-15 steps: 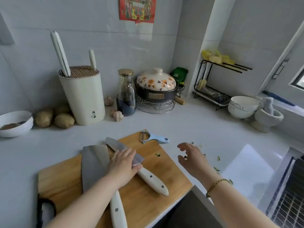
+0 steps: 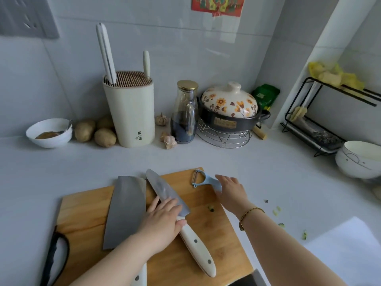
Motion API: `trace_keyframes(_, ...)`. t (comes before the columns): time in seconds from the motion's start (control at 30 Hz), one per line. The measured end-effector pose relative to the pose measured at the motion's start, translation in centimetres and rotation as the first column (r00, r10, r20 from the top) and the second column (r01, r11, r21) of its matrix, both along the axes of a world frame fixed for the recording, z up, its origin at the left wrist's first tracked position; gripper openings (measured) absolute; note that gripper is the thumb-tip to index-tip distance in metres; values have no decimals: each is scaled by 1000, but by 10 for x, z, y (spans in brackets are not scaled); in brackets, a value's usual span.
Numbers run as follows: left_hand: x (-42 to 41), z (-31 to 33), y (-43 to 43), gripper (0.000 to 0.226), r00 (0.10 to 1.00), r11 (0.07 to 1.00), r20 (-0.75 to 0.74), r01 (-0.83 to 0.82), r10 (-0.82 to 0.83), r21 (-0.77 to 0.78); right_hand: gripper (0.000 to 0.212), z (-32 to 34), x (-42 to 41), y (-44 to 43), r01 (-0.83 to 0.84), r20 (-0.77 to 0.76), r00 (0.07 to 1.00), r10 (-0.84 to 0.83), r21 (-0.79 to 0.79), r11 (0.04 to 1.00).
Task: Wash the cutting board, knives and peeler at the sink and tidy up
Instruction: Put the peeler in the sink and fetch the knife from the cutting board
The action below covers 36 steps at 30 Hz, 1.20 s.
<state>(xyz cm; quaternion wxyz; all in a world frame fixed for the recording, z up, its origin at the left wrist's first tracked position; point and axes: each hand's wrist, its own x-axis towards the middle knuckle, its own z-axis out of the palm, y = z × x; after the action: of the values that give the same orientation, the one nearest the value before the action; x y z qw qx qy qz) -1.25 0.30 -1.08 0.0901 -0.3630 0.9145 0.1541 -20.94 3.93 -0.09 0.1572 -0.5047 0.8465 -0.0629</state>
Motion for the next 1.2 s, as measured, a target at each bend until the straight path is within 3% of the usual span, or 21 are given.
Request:
trace_keyframes(0.3,4,0,2,48,995,996,-81,-52,58,71,35,-7,-7,-11,-23,-70,997,27,62,998)
trace_keyframes(0.43,5,1,4,45,991,995,-114,-65,74,82,32,-3,-10,-5,40,-3,999,-40,64,997)
trace_keyframes(0.8,6,9,5,39,985,1000,-170,5,-3,8,26,24,2,76,330,101,943,-316,-184,926)
trace_keyframes(0.9,1,15,10,38,961,996,-264,79,-84,-32,27,34,13,112,442,118,897,-426,-223,869)
trace_keyframes(1.07,-16,19,47,36,876,965,-436,255,-204,61,33,32,31,167,574,151,819,-554,-225,788)
trace_keyframes(1.2,-27,19,91,31,811,915,-480,402,-335,42,35,31,34,217,640,191,768,-611,-236,731)
